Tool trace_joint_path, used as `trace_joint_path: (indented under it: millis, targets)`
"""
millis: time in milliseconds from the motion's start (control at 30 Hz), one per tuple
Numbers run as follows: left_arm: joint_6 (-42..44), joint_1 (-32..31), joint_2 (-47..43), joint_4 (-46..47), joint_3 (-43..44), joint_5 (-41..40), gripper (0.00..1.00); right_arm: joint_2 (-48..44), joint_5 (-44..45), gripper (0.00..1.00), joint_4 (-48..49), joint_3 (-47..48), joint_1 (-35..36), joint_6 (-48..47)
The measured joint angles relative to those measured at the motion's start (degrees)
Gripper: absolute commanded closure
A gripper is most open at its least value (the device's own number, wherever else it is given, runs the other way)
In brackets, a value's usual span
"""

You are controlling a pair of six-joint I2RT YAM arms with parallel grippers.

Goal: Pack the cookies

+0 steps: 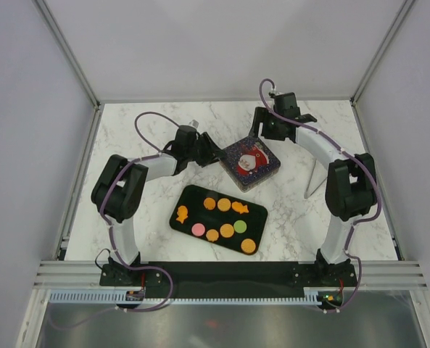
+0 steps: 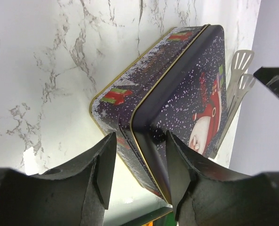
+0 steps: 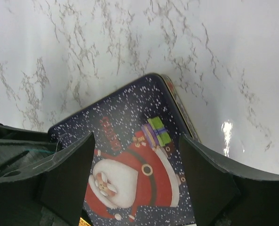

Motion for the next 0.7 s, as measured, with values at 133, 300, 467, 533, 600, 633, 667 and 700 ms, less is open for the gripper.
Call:
trace_joint_path:
  millis: [133,300,467,533,600,633,667,700]
  targets:
    - [1.57,0.28,-0.07,-1.53,0.59,0.11,0.45,-2.95,-2.58,0.19,1.46,-5.9,-1.73,1.84]
    - [2.56,1.14,-1.01,-3.28,0.57,0.22,0.47,-4.98,-7.5,0.28,4.26,-9.44,-3.78,4.42]
    - [3.82,3.5,-3.32,-4.72,0.09,0.26,0.59,-5.64,-11.72,0.47,7.23,-10.95,-2.97,6.88]
    - [4.2,4.46,-4.24,-4.76,0.09,0.35,0.63,-5.64,-12.48,0.52,8.02,-10.97,-2.16,7.61]
    - [4.61,5.27,-5.35,-5.16,0.13,0.5,0.67,-5.64,-12.59,0.59,8.79,-10.97,-0.9,8.13]
    - [4.85,5.55,-5.92,-5.42,0.2,0.52,0.69,-5.64,-12.61,0.61,9.01,-10.97,-0.24,8.22]
    - [5.11,5.77,-6.43,-5.77,0.28,0.55,0.72,-5.64,-12.59,0.65,9.18,-10.95,0.66,8.37]
    - [5.29,5.84,-6.8,-5.99,0.44,0.57,0.74,-5.64,-12.59,0.67,9.25,-10.86,1.64,8.5]
